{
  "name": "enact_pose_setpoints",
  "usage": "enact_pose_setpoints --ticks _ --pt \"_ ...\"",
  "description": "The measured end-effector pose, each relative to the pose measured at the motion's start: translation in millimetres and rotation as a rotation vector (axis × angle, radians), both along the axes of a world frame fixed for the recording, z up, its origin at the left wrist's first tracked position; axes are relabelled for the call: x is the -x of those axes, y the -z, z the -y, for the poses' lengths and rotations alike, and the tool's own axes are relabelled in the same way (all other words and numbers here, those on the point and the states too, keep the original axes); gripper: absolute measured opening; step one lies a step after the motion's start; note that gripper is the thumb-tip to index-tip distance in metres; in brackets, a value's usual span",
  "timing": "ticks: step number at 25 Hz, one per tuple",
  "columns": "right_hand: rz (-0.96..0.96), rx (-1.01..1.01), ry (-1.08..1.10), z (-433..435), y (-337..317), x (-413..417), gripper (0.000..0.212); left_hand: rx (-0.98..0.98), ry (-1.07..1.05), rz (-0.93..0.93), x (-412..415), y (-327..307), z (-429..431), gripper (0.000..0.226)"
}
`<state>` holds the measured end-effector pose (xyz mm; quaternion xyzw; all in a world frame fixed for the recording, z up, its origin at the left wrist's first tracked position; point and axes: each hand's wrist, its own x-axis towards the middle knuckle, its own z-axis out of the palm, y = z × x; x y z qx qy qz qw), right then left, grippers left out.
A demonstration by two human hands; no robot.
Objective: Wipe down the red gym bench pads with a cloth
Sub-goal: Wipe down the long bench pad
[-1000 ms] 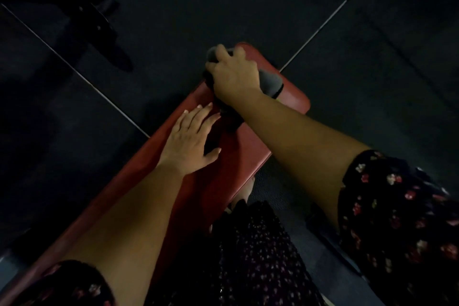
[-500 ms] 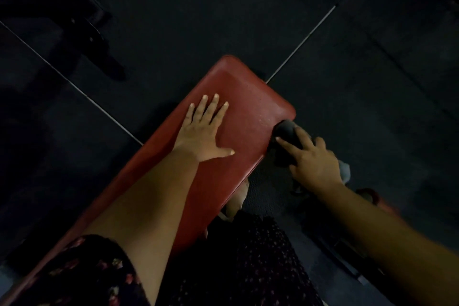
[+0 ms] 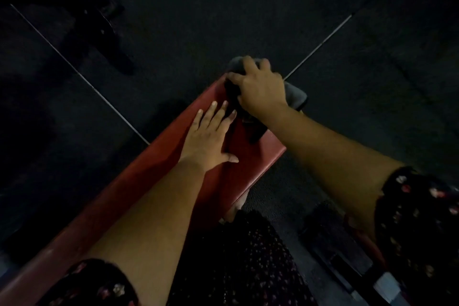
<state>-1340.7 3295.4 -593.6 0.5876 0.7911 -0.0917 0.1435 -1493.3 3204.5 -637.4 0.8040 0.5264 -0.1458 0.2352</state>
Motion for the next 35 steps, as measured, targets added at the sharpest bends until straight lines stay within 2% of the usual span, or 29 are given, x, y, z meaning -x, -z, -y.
enact_pose_setpoints --ticks 2,5,7,10,14,17,24,27,31,35 --pt "0.019 -0.015 -0.127 -16 0 20 0.048 -0.007 0.032 -0.022 -1 1 1 0.118" --pt "0.067 0.031 -0.469 -27 1 29 0.044 -0.034 0.03 -0.01 2 1 5 0.114" --pt "0.059 0.061 -0.463 -41 -1 19 0.043 -0.03 0.019 0.026 3 1 6 0.112" --pt "-0.029 0.157 -0.249 -59 -1 -4 0.047 -0.03 -0.002 0.024 0 -1 8 0.112" --pt "-0.313 0.447 0.142 -77 13 -47 0.057 -0.033 -0.024 -0.045 -10 -5 15 0.109" --pt "-0.419 0.541 0.3 -62 19 -78 0.061 -0.041 -0.031 -0.091 -15 -6 20 0.106" --pt "-0.51 0.508 0.503 12 16 -124 0.06 -0.046 -0.039 -0.063 -14 -5 19 0.105" --pt "-0.554 0.407 0.716 49 22 -137 0.06 -0.062 -0.002 -0.038 -5 -3 21 0.098" --pt "-0.846 0.341 1.148 112 34 -134 0.069 -0.206 0.163 0.066 21 5 49 0.069" --pt "-1.057 0.209 1.333 149 41 -94 0.082 -0.264 0.246 0.102 54 13 92 0.062"
